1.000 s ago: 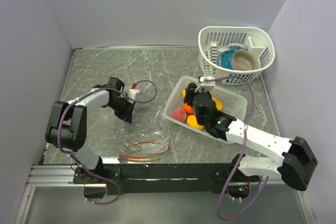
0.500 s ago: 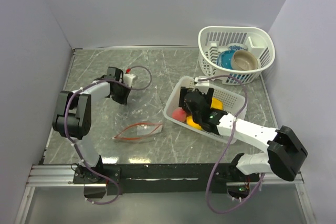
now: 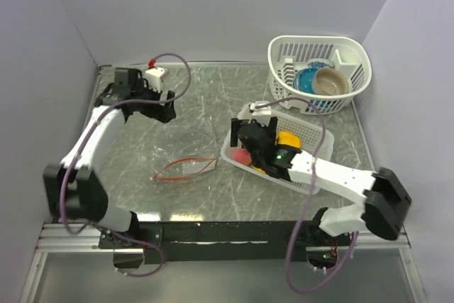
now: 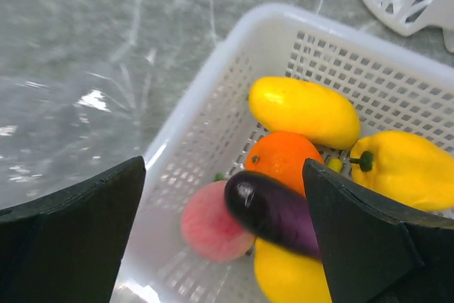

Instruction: Open the zip-top bag and remove the fake food

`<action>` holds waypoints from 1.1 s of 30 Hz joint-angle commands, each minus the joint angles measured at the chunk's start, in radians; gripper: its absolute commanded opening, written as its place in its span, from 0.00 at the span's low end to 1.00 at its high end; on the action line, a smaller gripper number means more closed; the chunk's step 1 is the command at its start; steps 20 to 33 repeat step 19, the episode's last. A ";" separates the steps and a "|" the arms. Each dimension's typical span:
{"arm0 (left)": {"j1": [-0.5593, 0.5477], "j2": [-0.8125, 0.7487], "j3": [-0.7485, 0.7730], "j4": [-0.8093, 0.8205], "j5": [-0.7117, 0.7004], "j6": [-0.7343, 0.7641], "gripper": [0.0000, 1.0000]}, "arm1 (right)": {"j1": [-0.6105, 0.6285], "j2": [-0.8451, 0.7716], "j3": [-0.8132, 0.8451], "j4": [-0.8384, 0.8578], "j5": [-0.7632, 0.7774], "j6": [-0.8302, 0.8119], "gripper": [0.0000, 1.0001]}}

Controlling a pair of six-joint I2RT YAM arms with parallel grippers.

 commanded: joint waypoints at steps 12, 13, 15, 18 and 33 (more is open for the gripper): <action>-0.003 -0.455 -0.403 0.193 0.090 -0.125 0.99 | 0.161 -0.409 -0.111 -0.283 0.116 0.190 1.00; -0.003 -0.460 -0.414 0.201 0.076 -0.128 0.99 | 0.164 -0.414 -0.113 -0.281 0.117 0.190 1.00; -0.003 -0.460 -0.424 0.204 0.068 -0.130 0.99 | 0.172 -0.415 -0.110 -0.287 0.128 0.190 1.00; -0.003 -0.457 -0.428 0.213 0.065 -0.136 0.99 | 0.183 -0.403 -0.082 -0.318 0.153 0.197 1.00; -0.003 -0.455 -0.428 0.222 0.064 -0.141 0.99 | 0.187 -0.401 -0.076 -0.324 0.168 0.199 1.00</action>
